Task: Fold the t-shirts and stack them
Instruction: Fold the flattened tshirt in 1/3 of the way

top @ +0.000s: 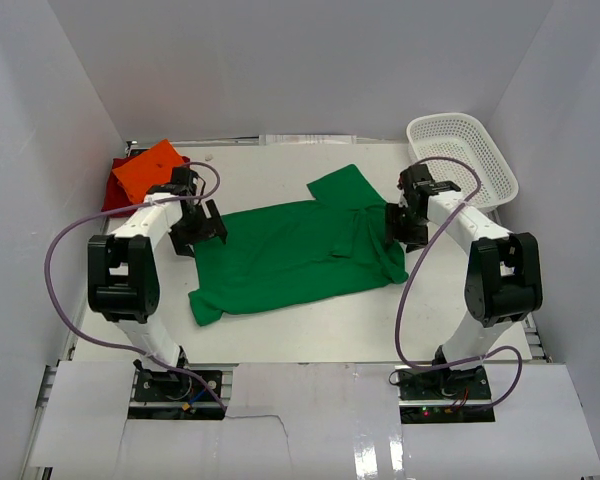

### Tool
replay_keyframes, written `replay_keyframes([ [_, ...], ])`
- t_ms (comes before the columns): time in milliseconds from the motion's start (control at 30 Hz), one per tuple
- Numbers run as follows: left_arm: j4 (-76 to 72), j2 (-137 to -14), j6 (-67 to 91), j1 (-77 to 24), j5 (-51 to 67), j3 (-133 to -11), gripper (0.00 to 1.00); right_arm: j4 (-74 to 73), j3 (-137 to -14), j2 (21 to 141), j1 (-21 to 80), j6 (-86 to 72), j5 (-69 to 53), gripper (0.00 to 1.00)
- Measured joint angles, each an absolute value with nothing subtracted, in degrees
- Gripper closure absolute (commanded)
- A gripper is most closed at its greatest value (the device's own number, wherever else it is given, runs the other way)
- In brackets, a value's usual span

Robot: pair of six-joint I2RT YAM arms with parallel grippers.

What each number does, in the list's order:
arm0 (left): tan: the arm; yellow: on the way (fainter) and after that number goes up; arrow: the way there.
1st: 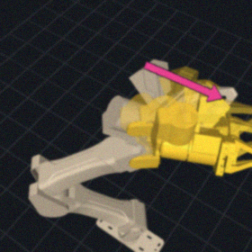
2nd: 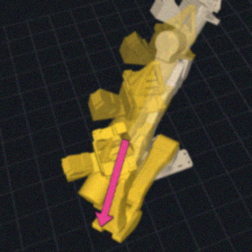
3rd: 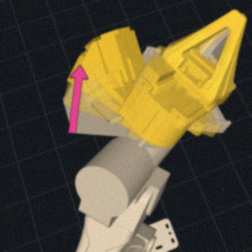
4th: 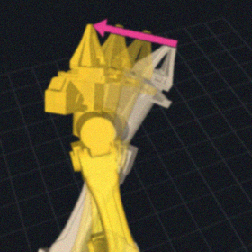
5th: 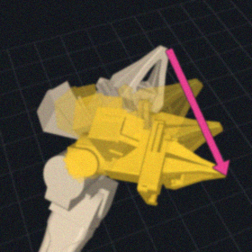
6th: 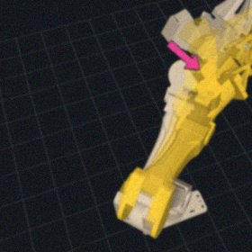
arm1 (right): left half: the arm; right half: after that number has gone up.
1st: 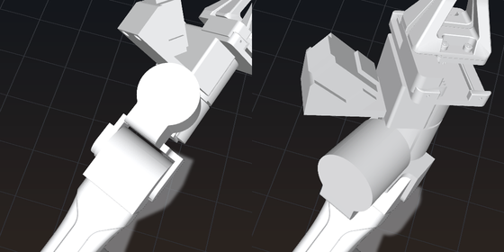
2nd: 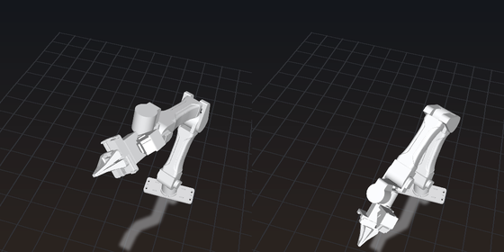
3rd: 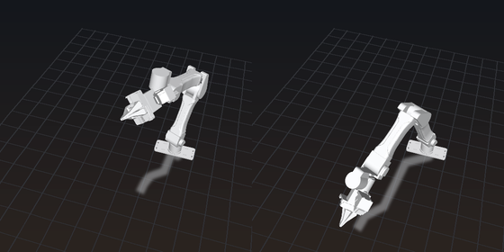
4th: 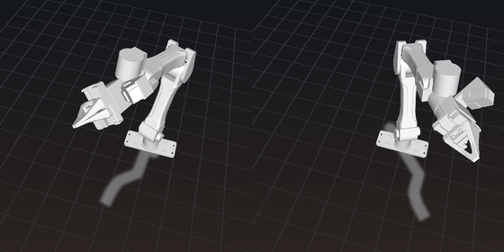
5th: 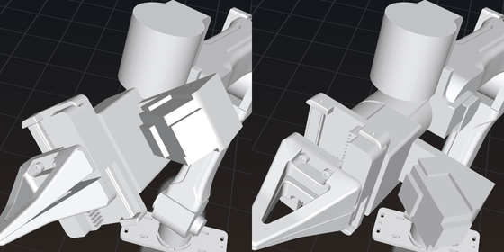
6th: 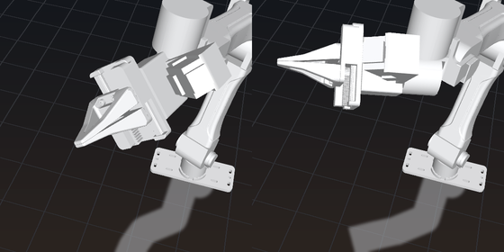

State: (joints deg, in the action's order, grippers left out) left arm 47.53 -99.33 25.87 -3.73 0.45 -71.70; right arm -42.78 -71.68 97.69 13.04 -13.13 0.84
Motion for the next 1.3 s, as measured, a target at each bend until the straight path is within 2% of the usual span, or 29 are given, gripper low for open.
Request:
replay_keyframes([
  [67,47.0,-102.1,25.9,-4.1,1.5,-72.9,0.02,-42.1,-70.3,97.8,11.8,-13.6,-0.1,0.4],
  [200,45.9,-107.5,25.9,-4.7,2.9,-76.0,0.02,-39.6,-69.2,97.9,9.6,-14.4,-1.6,0.48],
  [333,46.0,-112.2,25.7,-5.8,3.0,-79.4,0.02,-37.3,-68.4,99.8,9.0,-14.8,-2.9,0.49],
  [467,46.3,-113.6,25.5,-6.5,3.0,-81.2,0.02,-35.4,-66.5,103.2,9.0,-14.8,-4.5,0.55],
  [533,46.8,-114.3,25.3,-6.7,3.0,-82.1,0.02,-35.1,-66.3,103.5,9.0,-15.0,-5.1,0.71],
  [667,49.3,-116.2,25.0,-6.9,2.4,-85.0,0.02,-34.9,-66.3,104.1,8.6,-14.9,-5.1,0.92],
  [967,57.0,-127.9,25.1,-7.2,-3.4,-102.9,0.02,-38.5,-70.1,106.0,9.0,-15.7,1.4,0.92],
  [1300,60.3,-146.9,25.0,-6.4,-5.9,-137.1,0.02,-43.6,-83.5,114.8,8.9,-14.1,10.2,0.92],
])
